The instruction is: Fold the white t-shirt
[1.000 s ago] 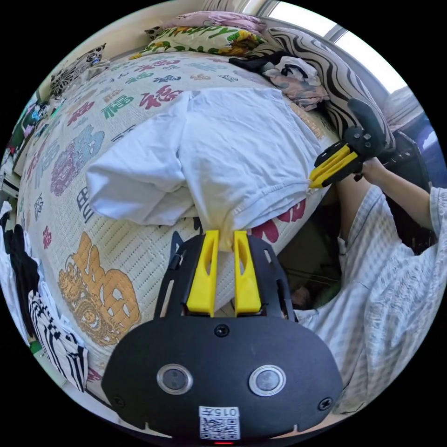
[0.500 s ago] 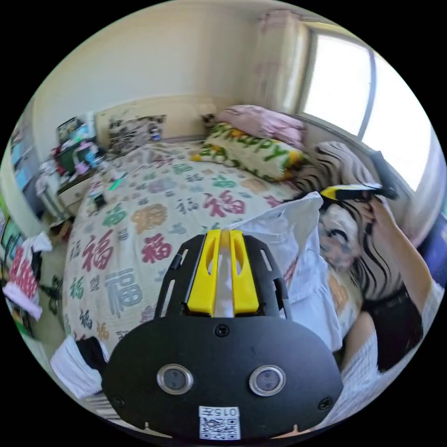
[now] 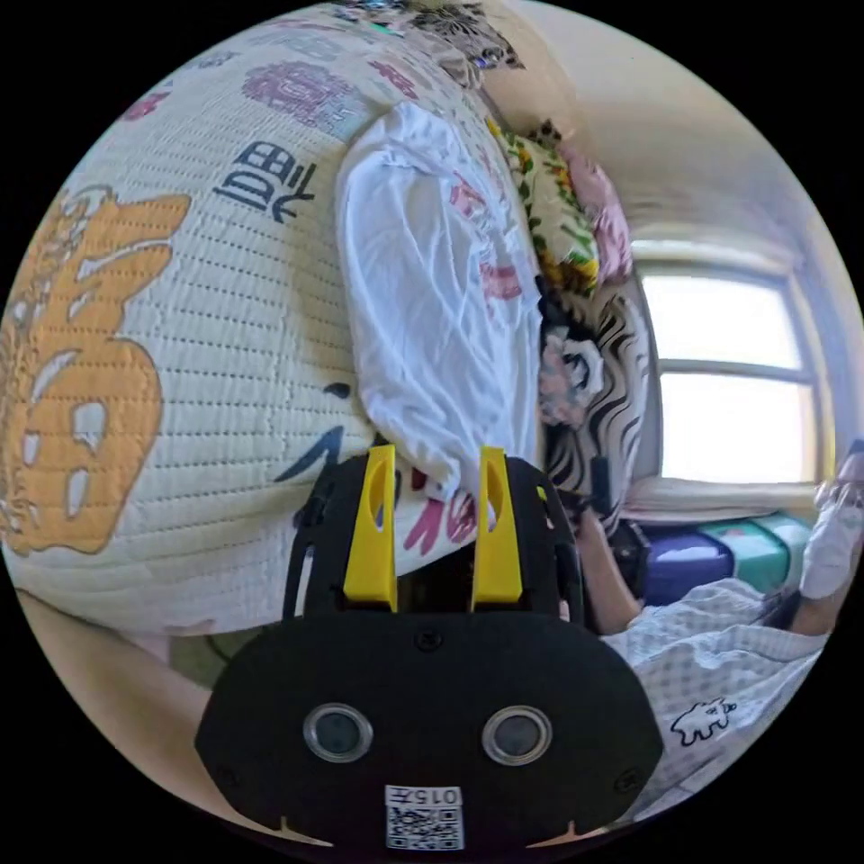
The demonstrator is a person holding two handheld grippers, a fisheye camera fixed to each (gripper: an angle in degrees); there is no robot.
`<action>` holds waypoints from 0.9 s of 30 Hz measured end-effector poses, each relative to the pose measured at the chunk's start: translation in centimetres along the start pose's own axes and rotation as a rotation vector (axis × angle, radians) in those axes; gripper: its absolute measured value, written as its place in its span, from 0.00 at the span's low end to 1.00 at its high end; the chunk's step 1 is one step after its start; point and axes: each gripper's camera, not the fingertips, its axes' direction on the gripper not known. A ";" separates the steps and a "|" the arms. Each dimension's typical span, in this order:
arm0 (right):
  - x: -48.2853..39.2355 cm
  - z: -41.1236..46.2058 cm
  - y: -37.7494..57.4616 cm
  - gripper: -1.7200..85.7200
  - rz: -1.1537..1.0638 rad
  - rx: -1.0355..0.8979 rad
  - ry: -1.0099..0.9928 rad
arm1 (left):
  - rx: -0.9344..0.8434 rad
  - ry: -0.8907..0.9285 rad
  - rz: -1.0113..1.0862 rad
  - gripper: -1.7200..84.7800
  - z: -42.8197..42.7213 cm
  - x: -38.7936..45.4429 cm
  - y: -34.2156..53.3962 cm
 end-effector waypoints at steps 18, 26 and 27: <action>-0.1 -10.3 3.2 0.02 0.050 0.027 -0.007 | -0.036 -0.342 0.107 0.02 -20.5 1.1 -1.8; 0.2 -9.0 3.9 0.07 0.132 -0.078 0.085 | -0.297 -0.621 0.087 0.06 -19.0 0.7 -2.3; 0.0 -9.0 3.8 0.08 0.148 -0.094 0.152 | -0.316 -0.659 0.089 0.06 -18.9 0.8 -2.3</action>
